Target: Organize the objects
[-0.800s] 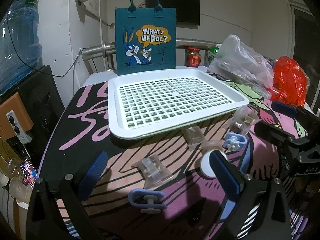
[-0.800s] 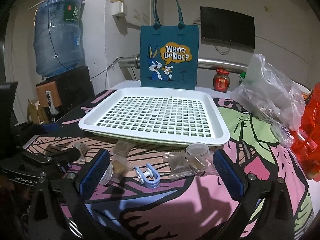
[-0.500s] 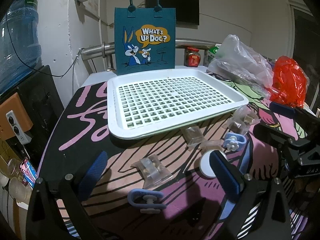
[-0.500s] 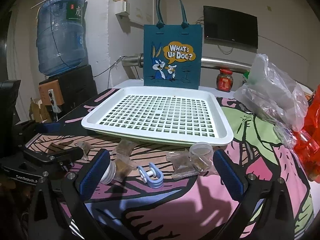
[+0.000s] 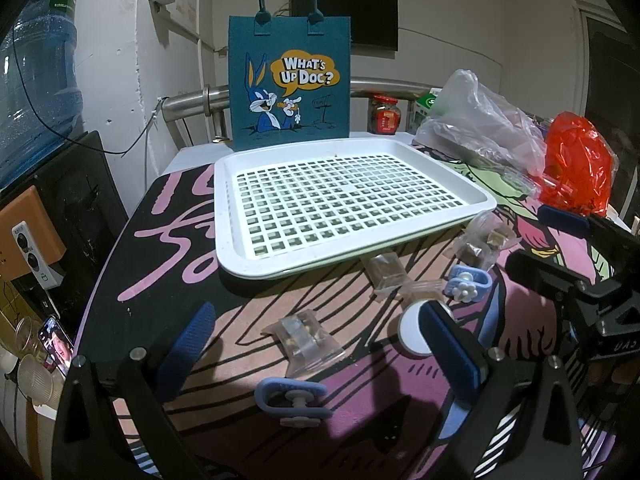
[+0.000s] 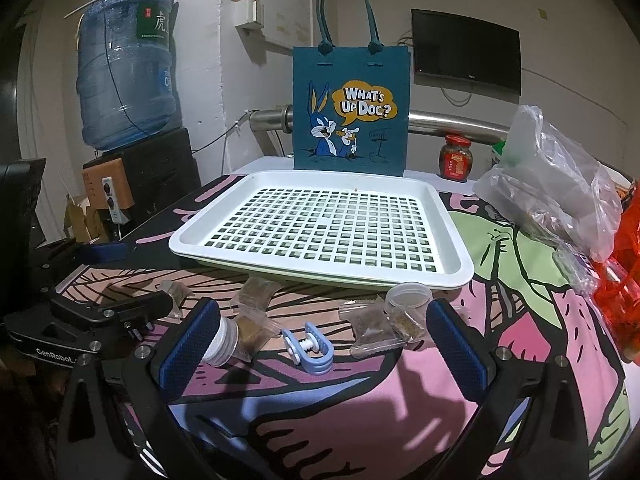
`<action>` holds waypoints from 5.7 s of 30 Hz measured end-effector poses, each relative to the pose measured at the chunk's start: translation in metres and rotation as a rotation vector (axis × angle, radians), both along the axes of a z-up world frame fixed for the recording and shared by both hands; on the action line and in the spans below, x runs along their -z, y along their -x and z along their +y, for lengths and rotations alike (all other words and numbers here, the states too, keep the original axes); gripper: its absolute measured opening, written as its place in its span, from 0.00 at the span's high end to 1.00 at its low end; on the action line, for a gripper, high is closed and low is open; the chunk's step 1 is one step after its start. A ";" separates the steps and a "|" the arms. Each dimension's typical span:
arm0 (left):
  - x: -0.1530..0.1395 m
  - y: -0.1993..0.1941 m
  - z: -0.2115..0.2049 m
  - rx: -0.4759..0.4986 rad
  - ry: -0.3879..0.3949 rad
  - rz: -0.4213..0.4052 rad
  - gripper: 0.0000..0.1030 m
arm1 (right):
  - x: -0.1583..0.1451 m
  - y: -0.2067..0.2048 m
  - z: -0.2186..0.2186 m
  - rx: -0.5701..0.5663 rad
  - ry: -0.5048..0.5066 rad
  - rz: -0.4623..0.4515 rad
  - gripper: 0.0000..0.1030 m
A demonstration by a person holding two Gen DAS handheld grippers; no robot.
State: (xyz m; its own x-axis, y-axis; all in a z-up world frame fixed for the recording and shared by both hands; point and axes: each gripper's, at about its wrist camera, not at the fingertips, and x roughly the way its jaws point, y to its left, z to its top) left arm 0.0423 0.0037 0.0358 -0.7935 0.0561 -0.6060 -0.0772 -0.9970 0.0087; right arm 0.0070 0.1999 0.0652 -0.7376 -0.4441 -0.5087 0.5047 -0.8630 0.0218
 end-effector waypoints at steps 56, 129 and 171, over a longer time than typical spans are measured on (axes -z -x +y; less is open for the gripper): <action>0.000 0.000 0.003 -0.001 0.004 0.004 0.00 | -0.001 0.000 0.001 -0.002 0.000 0.004 0.00; 0.007 -0.004 -0.011 0.000 -0.066 -0.084 0.09 | 0.003 0.011 0.014 0.019 0.043 -0.105 0.00; 0.029 -0.017 -0.020 0.039 -0.106 -0.224 0.60 | 0.040 0.042 -0.015 -0.172 -0.116 -0.318 0.76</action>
